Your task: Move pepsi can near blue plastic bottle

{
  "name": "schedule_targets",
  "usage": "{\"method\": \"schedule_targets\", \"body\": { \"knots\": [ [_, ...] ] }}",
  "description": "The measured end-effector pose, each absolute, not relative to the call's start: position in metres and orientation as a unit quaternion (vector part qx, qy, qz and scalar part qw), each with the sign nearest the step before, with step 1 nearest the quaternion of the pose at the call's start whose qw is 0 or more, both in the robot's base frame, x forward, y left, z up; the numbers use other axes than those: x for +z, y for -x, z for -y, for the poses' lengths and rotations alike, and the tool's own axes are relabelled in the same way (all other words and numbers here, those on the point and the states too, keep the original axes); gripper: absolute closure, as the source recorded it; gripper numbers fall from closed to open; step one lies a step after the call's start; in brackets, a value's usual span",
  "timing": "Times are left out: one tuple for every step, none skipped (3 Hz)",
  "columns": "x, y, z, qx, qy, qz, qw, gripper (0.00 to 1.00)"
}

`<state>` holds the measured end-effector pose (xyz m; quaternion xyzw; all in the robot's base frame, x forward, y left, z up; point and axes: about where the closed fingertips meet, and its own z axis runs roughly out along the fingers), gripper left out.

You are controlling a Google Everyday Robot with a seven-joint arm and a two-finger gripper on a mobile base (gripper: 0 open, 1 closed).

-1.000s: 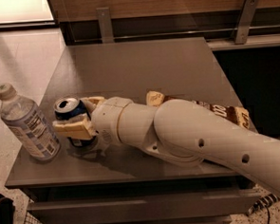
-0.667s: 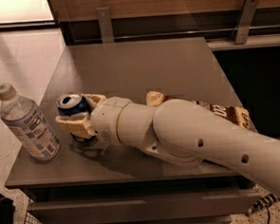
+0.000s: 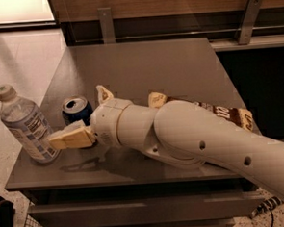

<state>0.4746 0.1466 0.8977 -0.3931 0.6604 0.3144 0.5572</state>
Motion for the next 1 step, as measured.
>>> {"method": "schedule_targets", "body": {
  "knots": [
    [0.8978, -0.4746, -0.1466, 0.314, 0.393, -0.66, 0.557, 0.0]
  ]
}}
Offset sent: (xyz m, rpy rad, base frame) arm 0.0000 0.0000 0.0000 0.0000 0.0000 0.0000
